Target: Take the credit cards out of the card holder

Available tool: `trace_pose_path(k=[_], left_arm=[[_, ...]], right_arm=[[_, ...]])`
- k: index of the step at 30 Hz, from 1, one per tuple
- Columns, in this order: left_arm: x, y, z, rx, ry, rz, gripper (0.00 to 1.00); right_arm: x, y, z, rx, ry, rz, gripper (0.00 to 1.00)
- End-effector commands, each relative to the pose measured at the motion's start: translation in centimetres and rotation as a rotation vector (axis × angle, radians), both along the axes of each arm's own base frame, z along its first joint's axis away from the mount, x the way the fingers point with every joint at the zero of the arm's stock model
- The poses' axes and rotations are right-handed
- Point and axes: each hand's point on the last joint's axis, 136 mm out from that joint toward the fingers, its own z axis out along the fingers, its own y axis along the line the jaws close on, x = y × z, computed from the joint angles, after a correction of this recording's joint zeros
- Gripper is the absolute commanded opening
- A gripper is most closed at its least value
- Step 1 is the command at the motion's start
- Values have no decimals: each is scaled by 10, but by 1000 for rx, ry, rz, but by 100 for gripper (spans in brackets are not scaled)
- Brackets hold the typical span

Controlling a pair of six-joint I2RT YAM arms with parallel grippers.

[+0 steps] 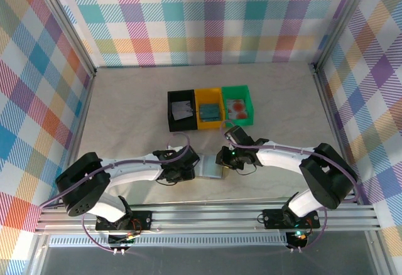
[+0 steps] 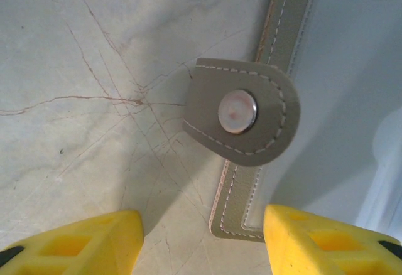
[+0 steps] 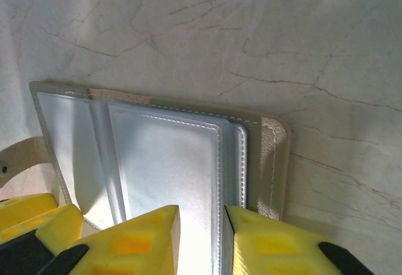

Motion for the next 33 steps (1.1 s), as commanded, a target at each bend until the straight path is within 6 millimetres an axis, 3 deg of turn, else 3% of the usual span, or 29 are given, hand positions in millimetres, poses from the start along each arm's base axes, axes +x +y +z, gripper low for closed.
trace_pose_path(k=[1, 16, 20, 27, 29, 33], left_arm=[[-22, -6, -32, -2, 118, -11, 56], [-31, -15, -49, -15, 150, -18, 56], [-33, -14, -48, -17, 150, -15, 56], [-28, -10, -35, -40, 98, 0, 56], [-27, -6, -28, -43, 76, 11, 56], [-23, 7, -5, -34, 13, 32, 56]], right_arm=[[1, 6, 3, -1, -14, 26, 26], [4, 35, 26, 156, -77, 110, 26], [2, 52, 38, 245, -75, 158, 26], [3, 77, 63, 332, -88, 198, 28], [4, 81, 68, 340, -77, 190, 34], [3, 87, 66, 325, -39, 176, 35]])
